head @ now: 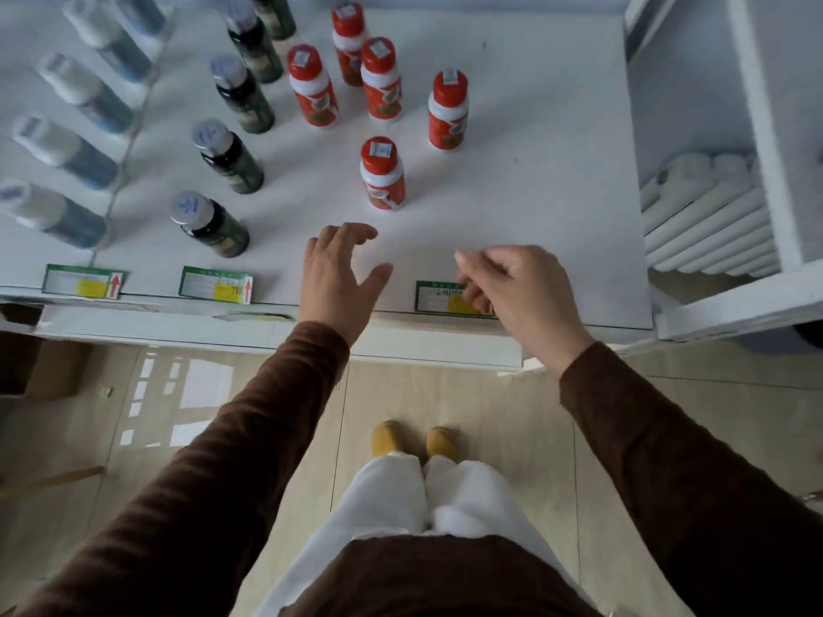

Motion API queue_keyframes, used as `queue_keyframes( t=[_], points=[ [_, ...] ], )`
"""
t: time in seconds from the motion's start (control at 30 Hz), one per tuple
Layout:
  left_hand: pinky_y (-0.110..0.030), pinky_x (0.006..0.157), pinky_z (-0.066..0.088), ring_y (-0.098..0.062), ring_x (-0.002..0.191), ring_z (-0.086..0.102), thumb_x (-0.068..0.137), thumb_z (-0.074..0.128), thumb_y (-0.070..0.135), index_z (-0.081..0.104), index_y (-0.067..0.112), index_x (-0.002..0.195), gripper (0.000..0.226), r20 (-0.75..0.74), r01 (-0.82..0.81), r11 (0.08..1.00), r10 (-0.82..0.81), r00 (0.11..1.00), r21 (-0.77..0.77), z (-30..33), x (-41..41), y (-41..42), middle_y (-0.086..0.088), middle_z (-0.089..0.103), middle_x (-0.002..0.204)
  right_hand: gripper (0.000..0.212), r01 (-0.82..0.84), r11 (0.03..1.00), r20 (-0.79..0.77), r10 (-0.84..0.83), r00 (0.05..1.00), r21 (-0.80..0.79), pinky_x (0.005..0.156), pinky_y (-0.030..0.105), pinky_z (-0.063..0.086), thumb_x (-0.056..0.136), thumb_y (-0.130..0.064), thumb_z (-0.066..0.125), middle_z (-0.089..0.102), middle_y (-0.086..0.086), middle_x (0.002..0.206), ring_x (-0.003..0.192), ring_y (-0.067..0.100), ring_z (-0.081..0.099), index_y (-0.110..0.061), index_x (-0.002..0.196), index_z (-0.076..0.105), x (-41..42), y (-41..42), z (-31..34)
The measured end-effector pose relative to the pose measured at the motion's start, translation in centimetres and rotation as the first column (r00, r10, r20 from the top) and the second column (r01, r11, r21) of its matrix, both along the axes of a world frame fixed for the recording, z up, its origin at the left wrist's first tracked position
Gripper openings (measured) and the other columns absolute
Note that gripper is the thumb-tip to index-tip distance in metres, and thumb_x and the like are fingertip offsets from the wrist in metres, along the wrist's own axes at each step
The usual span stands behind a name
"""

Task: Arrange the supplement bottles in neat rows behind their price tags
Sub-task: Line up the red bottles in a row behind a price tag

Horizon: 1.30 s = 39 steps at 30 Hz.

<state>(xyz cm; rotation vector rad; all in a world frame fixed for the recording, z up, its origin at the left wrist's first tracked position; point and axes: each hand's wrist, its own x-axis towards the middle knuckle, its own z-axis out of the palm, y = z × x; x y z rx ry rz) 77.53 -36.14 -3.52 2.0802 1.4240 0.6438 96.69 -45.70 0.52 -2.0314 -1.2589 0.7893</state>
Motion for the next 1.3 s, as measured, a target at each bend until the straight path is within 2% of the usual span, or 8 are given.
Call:
queue_keyframes(
  t=[0.1,0.33,0.43,0.57,0.77,0.97,1.17,1.3],
  points=[
    [-0.029,0.087,0.039,-0.023,0.103,0.05,0.078,0.074,0.026,0.056,0.012,0.115,0.043,0.023,-0.054,0.997,0.055,0.998,-0.046,0.7,0.1,3.2,-0.004,0.059,0.111,0.017,-0.161,0.978,0.28,0.119,0.953,0.133,0.075,0.029,0.054,0.095,-0.034,0.06,0.07,-0.007,0.098,0.083,0.012,0.065,-0.02,0.101,0.065,0.0,4.6,2.1],
    [-0.039,0.09,0.049,-0.021,0.104,0.057,0.067,0.082,0.033,0.053,0.018,0.115,0.058,0.149,-0.004,0.966,0.044,0.988,-0.257,-0.1,2.9,8.3,0.0,0.062,0.112,0.056,-0.501,0.862,0.586,0.445,0.677,-0.076,0.093,0.044,0.054,0.094,-0.015,0.061,0.044,0.003,0.146,0.124,0.027,0.055,-0.026,0.145,0.042,-1.5,14.0,3.8],
    [-0.036,0.089,0.053,-0.016,0.098,0.063,0.07,0.08,0.034,0.055,0.021,0.116,0.054,0.231,0.047,0.937,0.037,0.972,-0.347,-0.7,3.6,9.6,0.002,0.067,0.109,0.048,-0.532,0.824,0.513,0.548,0.66,-0.196,0.097,0.043,0.049,0.095,-0.015,0.058,0.047,0.002,0.144,0.125,0.027,0.054,-0.027,0.14,0.048,-1.7,15.8,3.8],
    [-0.026,0.081,0.052,-0.005,0.079,0.061,0.079,0.077,0.019,0.061,0.015,0.106,0.032,0.455,0.222,0.879,-0.007,0.89,-0.422,-0.3,2.2,10.9,0.003,0.067,0.09,0.041,-0.437,0.89,0.372,0.454,0.81,-0.134,0.09,0.027,0.039,0.094,-0.024,0.06,0.056,0.005,0.134,0.118,0.023,0.057,-0.024,0.134,0.055,-1.1,16.6,4.5],
    [-0.036,0.098,0.052,-0.025,0.107,0.065,0.099,0.046,0.027,0.058,0.008,0.124,0.034,0.753,0.648,0.432,0.126,0.646,-0.627,2.6,-0.3,12.7,-0.013,0.065,0.118,0.041,-0.206,0.978,0.024,0.207,0.978,-0.034,0.078,0.039,0.058,0.087,-0.049,0.069,0.067,-0.004,0.087,0.073,0.014,0.065,-0.018,0.114,0.069,0.4,16.6,6.6],
    [-0.04,0.1,0.049,-0.034,0.116,0.059,0.097,0.047,0.029,0.05,0.002,0.133,0.045,0.776,0.728,0.274,0.157,0.61,-0.628,3.8,0.4,12.5,-0.022,0.058,0.127,0.047,-0.1,0.995,-0.114,0.1,0.988,0.003,0.066,0.027,0.053,0.081,-0.056,0.072,0.066,-0.007,0.083,0.07,0.011,0.061,-0.019,0.11,0.071,1.2,15.0,7.3],
    [-0.032,0.088,0.054,-0.019,0.097,0.065,0.083,0.071,0.016,0.056,0.011,0.12,0.039,0.648,0.645,0.544,-0.223,0.728,-0.537,4.6,3.4,10.5,-0.007,0.066,0.111,0.052,-0.2,0.98,0.041,0.201,0.979,-0.012,0.089,0.025,0.051,0.085,-0.044,0.072,0.065,-0.005,0.125,0.106,0.011,0.062,-0.024,0.132,0.062,2.7,11.8,6.8],
    [-0.029,0.085,0.056,-0.015,0.096,0.067,0.073,0.083,0.016,0.055,0.017,0.113,0.049,0.439,0.577,0.688,-0.396,0.807,-0.44,3.5,4.6,8.2,0.001,0.067,0.108,0.044,-0.284,0.958,0.192,0.287,0.939,-0.043,0.087,0.019,0.038,0.086,-0.036,0.073,0.061,-0.01,0.121,0.104,0.007,0.055,-0.027,0.127,0.062,2.7,9.3,5.5]
  ],
)
